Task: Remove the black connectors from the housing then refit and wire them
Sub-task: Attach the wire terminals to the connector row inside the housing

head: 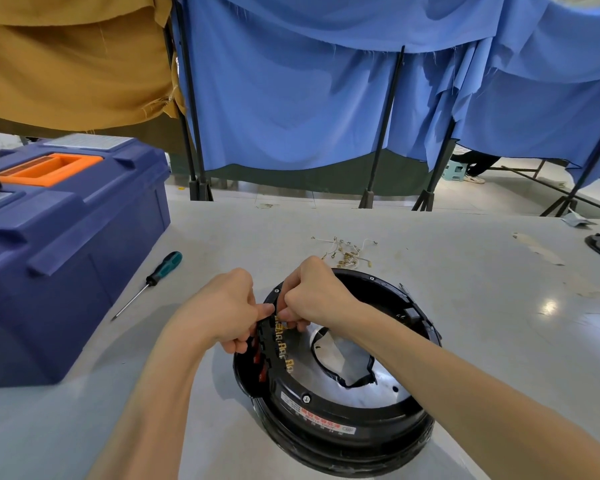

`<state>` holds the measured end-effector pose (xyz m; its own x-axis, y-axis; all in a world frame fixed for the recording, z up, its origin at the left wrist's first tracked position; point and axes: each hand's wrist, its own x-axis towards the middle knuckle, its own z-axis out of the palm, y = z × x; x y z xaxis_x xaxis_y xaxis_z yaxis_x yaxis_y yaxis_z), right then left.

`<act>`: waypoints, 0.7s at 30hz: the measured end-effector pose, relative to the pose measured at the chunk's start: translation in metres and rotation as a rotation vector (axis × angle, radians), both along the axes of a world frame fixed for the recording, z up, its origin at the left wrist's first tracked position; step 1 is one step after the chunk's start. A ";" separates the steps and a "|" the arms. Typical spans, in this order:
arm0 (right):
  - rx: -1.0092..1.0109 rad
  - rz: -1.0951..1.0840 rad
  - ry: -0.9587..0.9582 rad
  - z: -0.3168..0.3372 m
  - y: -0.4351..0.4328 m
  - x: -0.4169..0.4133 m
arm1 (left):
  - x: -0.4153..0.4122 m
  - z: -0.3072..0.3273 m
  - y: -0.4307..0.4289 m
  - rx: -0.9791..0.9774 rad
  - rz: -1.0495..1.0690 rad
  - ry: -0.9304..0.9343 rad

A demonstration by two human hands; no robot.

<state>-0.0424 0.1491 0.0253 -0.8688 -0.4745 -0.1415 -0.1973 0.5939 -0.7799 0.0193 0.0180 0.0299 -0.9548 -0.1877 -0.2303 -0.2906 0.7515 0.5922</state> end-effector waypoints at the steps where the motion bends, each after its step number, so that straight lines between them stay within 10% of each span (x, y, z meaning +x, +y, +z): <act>1: 0.002 -0.005 0.013 -0.001 0.000 0.000 | 0.000 0.000 0.000 0.008 0.002 0.003; 21: -0.050 0.244 0.292 -0.001 0.038 0.009 | 0.007 0.009 -0.004 -0.032 -0.001 -0.077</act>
<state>-0.0330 0.1876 0.0244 -0.7299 -0.6722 0.1240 -0.5462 0.4645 -0.6971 0.0259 0.0140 0.0392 -0.9348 -0.1955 -0.2967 -0.3337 0.7698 0.5442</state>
